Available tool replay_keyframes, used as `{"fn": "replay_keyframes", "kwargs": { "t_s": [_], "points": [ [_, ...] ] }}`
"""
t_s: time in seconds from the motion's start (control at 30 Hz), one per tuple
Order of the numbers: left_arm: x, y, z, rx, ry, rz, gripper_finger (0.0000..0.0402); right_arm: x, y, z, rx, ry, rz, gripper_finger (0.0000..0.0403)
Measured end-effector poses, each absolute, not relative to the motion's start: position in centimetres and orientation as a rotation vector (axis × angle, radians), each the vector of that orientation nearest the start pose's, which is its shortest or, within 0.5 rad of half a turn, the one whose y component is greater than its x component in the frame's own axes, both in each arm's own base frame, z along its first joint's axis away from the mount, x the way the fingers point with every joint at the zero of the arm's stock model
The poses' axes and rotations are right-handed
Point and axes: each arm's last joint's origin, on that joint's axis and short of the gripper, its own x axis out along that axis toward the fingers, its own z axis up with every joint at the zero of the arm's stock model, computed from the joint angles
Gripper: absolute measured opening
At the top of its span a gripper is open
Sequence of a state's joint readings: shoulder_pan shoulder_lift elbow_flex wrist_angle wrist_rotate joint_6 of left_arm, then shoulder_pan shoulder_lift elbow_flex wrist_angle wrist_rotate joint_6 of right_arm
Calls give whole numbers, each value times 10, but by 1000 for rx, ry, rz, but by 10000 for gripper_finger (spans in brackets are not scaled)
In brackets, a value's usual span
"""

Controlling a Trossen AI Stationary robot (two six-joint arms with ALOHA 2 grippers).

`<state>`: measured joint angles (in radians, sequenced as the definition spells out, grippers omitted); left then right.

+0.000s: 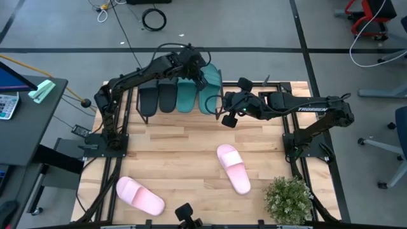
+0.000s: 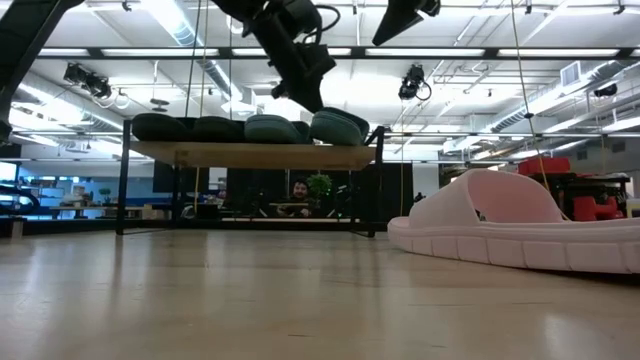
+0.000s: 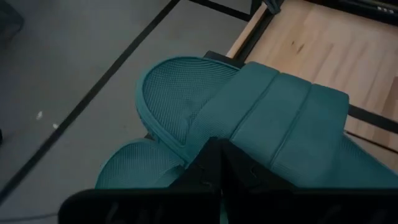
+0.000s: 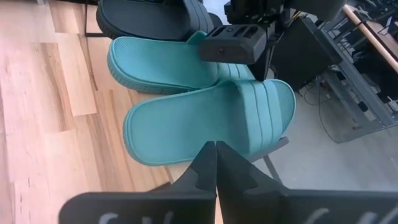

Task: Pick and place slides into the shelf
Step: Put the green slipper on the shelf

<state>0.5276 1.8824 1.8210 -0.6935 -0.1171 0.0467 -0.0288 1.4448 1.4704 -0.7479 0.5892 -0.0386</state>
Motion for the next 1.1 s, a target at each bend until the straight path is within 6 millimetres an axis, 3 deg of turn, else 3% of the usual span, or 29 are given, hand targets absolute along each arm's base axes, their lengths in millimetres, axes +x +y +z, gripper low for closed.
{"fn": "replay_keyframes", "kwargs": {
  "t_s": [0.3, 0.67, 0.93, 1.1],
  "points": [
    [367, 220, 308, -164, 818, 606, 1, 298, -25, 370, -211, 722, -588, 3],
    [368, 222, 299, -241, 844, 628, 1, 297, -25, 369, -209, 726, -589, 3],
    [375, 231, 275, -274, 896, 613, 1, 296, -25, 369, -213, 738, -588, 5],
    [376, 232, 272, -276, 892, 613, 1, 296, -25, 368, -215, 746, -587, 3]
  ]
}}
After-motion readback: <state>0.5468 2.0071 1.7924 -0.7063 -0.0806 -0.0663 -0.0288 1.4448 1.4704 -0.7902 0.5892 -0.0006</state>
